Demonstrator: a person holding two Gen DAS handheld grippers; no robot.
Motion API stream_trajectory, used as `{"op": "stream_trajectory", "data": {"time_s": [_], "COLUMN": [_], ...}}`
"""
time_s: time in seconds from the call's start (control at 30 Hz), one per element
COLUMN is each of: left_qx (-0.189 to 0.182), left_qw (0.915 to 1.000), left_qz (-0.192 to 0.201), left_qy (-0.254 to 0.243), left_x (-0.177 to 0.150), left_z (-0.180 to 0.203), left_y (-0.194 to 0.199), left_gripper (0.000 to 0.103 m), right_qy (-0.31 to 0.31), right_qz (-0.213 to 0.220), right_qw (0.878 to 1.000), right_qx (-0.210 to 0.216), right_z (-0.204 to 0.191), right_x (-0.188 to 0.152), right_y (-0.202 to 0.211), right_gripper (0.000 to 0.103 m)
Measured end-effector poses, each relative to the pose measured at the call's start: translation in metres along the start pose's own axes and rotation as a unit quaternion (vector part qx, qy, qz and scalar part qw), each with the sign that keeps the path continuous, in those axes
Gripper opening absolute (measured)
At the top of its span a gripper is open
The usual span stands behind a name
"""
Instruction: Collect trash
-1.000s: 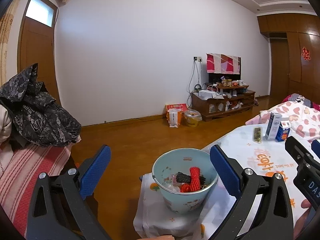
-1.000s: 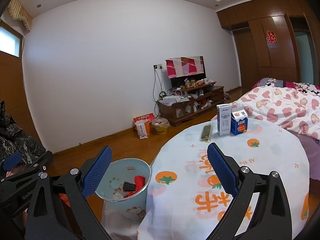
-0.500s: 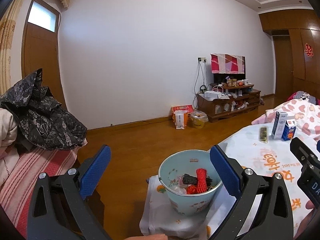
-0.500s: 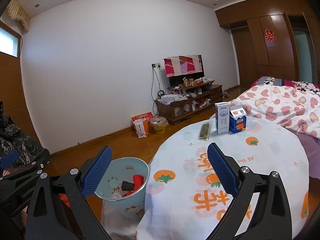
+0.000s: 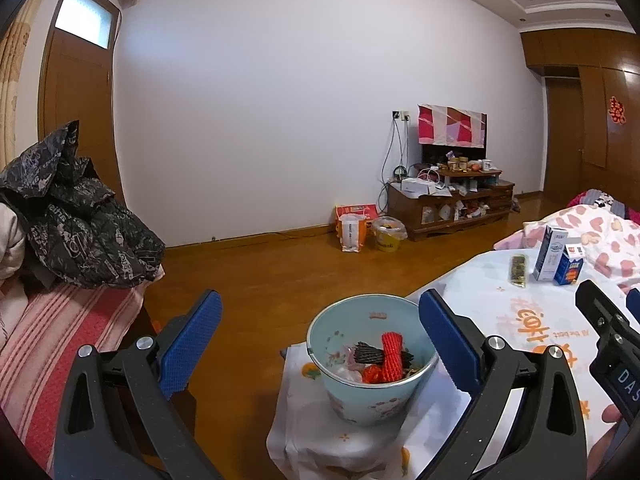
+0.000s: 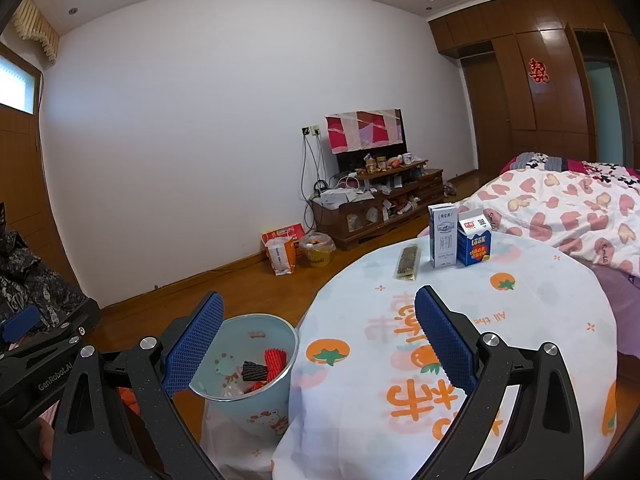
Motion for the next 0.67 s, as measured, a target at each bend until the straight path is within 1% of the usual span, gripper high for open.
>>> {"op": "stream_trajectory", "data": {"time_s": [0.37, 0.67], "left_qx": [-0.001, 0.008], "left_qw": [1.0000, 0.9999], "left_qz": [-0.002, 0.008], "left_qy": [0.003, 0.000], "left_x": [0.0004, 0.0027], "left_z": [-0.0009, -0.0014], "left_y": [0.0001, 0.0034], "left_gripper": [0.097, 0.097], "right_qy": [-0.001, -0.002], "right_qz": [0.002, 0.004], "right_qw": [1.000, 1.000], "right_qx": [-0.001, -0.002], "right_z": [0.0002, 0.0002], "right_x": [0.0008, 0.0017], "right_y": [-0.0006, -0.0001], "right_gripper": [0.095, 0.095]}}
Point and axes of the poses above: each gripper's, at about its wrist camera, not at the fingertips, and y roughly against the way its jaws point, z to its right, x to its top, the point moved 10 cm from there along -y, roughly the way its jaws point, and after that the axes turned 1 degree about x, right-handed, at the moved point
